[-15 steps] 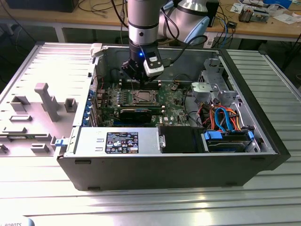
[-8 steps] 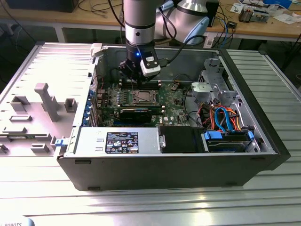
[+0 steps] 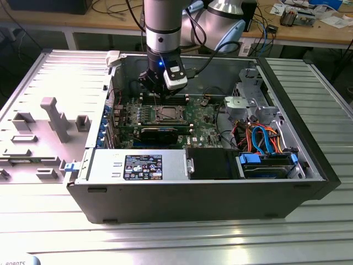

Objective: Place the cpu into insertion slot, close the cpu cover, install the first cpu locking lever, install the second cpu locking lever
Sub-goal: 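Install the first cpu locking lever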

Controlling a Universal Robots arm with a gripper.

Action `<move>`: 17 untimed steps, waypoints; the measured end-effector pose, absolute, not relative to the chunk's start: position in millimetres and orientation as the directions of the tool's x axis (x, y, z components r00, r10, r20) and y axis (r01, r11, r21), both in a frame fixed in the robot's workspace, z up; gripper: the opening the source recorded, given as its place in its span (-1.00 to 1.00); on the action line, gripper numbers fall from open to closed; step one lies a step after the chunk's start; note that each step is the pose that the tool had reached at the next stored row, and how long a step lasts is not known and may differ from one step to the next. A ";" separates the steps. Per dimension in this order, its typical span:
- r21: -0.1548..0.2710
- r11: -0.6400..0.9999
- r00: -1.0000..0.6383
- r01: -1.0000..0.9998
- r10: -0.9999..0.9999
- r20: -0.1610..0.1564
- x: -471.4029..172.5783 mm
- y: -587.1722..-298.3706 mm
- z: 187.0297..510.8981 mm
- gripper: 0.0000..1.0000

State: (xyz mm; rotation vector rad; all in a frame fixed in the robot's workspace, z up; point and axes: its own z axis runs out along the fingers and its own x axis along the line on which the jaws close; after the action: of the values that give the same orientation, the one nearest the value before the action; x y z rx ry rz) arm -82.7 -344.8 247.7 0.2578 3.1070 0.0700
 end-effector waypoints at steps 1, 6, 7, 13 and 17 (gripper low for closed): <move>0.047 0.985 -0.986 0.164 0.165 -0.019 -82.9 -344.8 247.7 -0.79; 0.047 0.985 -0.986 0.164 0.165 -0.019 -85.0 -344.8 247.7 -0.79; 0.047 0.985 -0.986 0.164 0.165 -0.019 -85.1 -344.8 247.7 -0.79; 0.047 0.985 -0.986 0.164 0.165 -0.019 -85.5 -344.8 247.7 -0.79; 0.047 0.985 -0.986 0.164 0.165 -0.019 -87.6 -344.8 247.7 -0.79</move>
State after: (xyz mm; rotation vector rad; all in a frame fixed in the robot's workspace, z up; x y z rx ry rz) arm -87.6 -344.8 247.7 0.2577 3.1071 0.0701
